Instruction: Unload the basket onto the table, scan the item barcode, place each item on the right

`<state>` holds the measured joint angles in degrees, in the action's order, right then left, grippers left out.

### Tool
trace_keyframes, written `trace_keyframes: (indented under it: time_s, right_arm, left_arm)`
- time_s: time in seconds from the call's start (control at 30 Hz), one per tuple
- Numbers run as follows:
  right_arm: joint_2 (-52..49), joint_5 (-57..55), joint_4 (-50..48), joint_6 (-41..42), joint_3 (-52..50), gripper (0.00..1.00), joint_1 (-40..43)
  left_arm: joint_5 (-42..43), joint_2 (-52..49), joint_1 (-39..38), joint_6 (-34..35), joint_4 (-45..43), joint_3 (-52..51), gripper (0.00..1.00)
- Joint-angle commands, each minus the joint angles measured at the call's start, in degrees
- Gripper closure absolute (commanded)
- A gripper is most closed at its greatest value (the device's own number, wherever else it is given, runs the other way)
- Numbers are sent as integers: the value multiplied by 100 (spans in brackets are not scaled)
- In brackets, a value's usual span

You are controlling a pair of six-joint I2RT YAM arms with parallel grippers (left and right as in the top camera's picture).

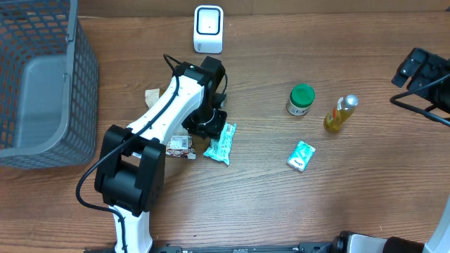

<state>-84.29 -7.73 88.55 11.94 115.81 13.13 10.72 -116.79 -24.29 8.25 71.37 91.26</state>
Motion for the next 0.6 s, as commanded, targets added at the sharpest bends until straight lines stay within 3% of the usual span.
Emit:
trace_keyframes:
  time_s: [0.0, 0.13, 0.57]
  right_arm:
    - [4, -13, -15, -24, 9, 0, 13]
    - [4, -13, -13, -24, 9, 0, 13]
    - [4, -13, -13, -24, 9, 0, 13]
  left_arm:
    - [11, -9, 136, 326, 103, 17, 64]
    - [249, -9, 131, 361, -15, -278, 57]
    - [225, -9, 103, 774, -994, -1049, 57]
